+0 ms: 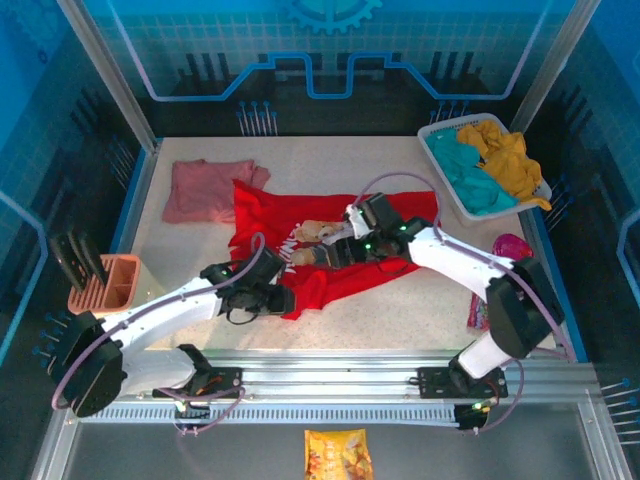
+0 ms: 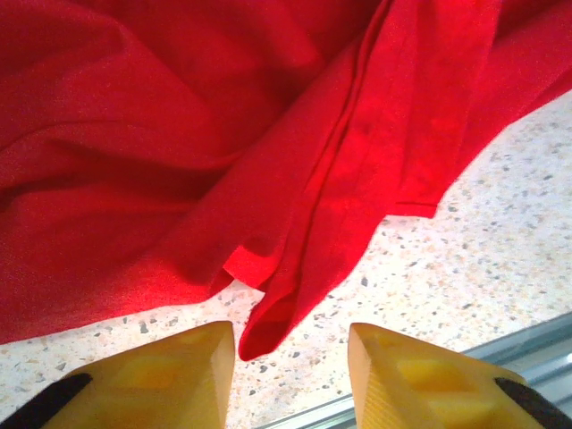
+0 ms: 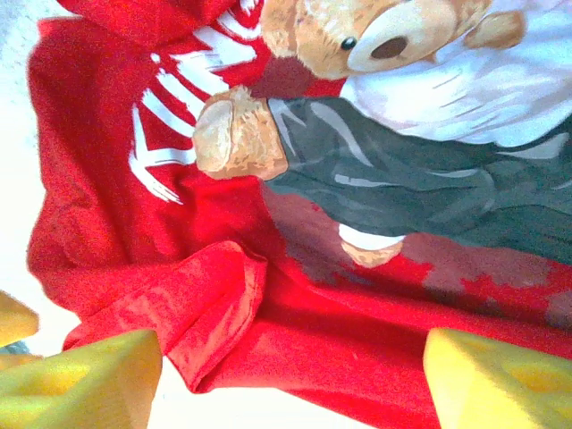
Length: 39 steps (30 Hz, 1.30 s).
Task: Fold and stack the t-shirts
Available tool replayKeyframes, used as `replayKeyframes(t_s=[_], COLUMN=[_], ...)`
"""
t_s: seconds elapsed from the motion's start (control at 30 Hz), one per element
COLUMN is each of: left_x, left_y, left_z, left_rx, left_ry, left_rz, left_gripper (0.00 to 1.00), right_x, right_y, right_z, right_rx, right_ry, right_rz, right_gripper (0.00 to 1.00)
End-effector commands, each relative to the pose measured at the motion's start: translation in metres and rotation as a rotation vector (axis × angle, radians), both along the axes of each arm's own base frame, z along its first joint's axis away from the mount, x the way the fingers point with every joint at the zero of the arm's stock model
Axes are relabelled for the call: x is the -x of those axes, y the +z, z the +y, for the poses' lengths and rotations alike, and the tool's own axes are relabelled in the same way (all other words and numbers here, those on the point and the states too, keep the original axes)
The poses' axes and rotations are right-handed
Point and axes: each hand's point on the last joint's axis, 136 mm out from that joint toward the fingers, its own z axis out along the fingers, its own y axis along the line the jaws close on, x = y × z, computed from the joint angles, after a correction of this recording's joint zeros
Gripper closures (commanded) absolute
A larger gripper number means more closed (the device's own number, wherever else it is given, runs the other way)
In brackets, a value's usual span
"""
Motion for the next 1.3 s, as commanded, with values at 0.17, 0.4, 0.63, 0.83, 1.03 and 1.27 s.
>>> replayKeyframes(t_s=[0.17,0.4,0.63,0.83,1.03,1.27], left_x=[0.001,0.003,0.004,0.004,0.004,0.006], left_y=[-0.023,-0.026,-0.028,-0.021,-0.002,0.016], left_z=[0.003,-0.004,-0.004,0.005,0.011,0.014], left_rx=[-0.065,-0.055,-0.067,-0.099,-0.122,-0.132], left_ry=[-0.003,-0.011,0.013,0.04,0.033,0.002], left_rz=[0.005,0.015,0.012,0.0,-0.019,-0.031], left_gripper=[0.61,0.65,0.7,0.92,1.0,1.0], right_x=[0.019,0.028,0.031,0.017,0.001,-0.003], right_y=[0.008,-0.001,-0.013,-0.027,-0.043,-0.066], right_z=[-0.076,-0.133,-0.188,-0.224,-0.248,-0.267], right_rx=[-0.052,-0.043,-0.004,0.05,0.112,0.073], right_ry=[-0.21,-0.387,-0.588,-0.692,-0.766,-0.84], right_rz=[0.1,0.148,0.18,0.173,0.187,0.226], right_gripper=[0.17,0.19,0.18,0.18,0.22,0.3])
